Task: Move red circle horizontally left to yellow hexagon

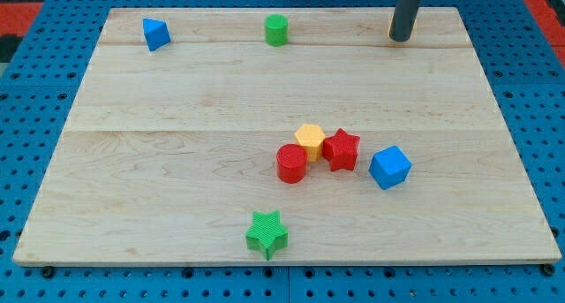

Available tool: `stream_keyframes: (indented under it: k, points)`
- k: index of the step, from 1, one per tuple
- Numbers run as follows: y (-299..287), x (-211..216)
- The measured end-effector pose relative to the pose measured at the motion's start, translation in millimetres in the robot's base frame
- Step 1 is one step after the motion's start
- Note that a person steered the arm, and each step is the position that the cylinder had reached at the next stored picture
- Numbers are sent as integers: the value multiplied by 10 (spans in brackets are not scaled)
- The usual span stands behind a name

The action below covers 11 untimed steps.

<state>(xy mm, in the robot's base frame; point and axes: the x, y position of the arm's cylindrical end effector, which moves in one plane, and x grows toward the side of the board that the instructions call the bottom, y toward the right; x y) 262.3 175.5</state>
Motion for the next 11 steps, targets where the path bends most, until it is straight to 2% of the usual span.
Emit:
stream_keyframes:
  k: [1, 3, 4, 5, 7, 9, 10, 11]
  points:
    - [1, 174]
    - [-233, 1563]
    - [-607, 1894]
    - [-715, 2354]
    - [-1692, 2525]
    - [-2800, 2390]
    - [-3003, 2329]
    - [-2883, 2227]
